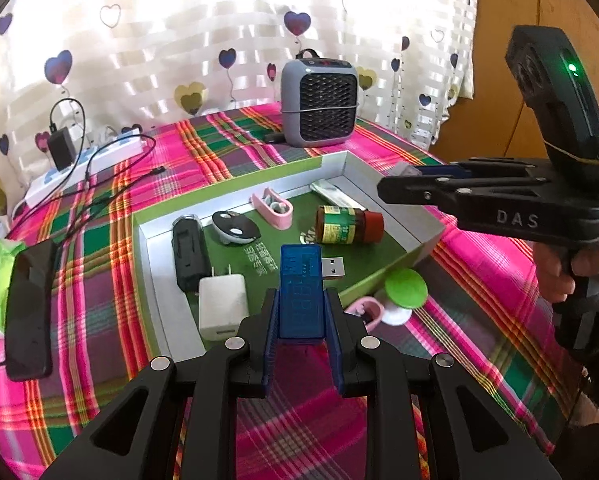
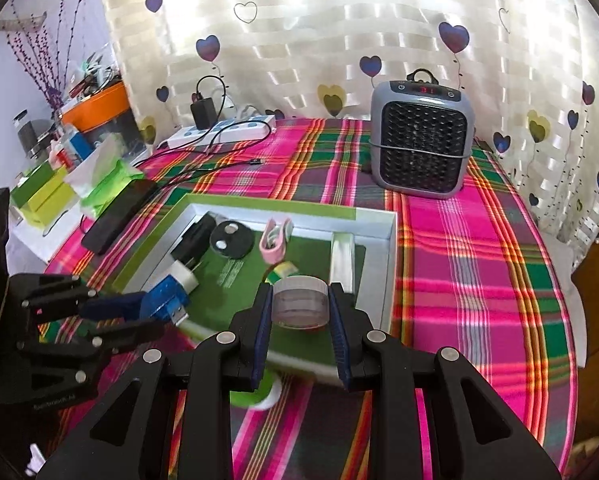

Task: Organize rigid objects
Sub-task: 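Lower the USB stick and jar into the box and open both grippers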

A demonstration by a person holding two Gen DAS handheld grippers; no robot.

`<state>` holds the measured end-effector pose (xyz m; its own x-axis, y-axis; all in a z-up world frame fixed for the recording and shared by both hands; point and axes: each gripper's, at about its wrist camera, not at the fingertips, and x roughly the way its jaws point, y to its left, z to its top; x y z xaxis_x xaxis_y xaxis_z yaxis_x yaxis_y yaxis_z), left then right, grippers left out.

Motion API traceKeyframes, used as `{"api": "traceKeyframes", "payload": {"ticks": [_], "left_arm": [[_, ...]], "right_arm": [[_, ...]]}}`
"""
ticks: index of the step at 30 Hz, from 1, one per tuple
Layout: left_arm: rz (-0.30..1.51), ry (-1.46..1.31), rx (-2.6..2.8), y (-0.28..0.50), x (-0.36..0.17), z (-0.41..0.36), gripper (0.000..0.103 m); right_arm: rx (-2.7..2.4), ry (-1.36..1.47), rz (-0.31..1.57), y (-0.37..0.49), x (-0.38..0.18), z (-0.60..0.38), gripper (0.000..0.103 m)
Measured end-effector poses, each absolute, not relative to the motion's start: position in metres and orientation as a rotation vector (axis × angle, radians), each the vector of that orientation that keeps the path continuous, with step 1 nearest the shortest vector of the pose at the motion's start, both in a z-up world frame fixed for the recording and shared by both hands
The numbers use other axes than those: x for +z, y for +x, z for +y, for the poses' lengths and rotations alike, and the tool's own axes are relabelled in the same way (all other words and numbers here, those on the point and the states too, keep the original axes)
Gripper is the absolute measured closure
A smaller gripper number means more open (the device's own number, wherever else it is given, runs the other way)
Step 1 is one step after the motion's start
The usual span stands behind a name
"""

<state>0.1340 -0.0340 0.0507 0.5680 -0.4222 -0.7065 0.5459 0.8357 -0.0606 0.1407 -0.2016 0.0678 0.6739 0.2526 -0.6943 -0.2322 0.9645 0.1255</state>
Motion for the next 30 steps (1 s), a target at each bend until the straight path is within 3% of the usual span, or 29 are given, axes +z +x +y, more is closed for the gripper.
{"api": "traceKeyframes", "payload": {"ticks": [30], "left_arm": [[0.871,0.113,-0.561,0.181,0.027,-0.045,0.083]], "right_arm": [[0.292,0.053,0.94,0.236,0.03,-0.193,0.075]]}}
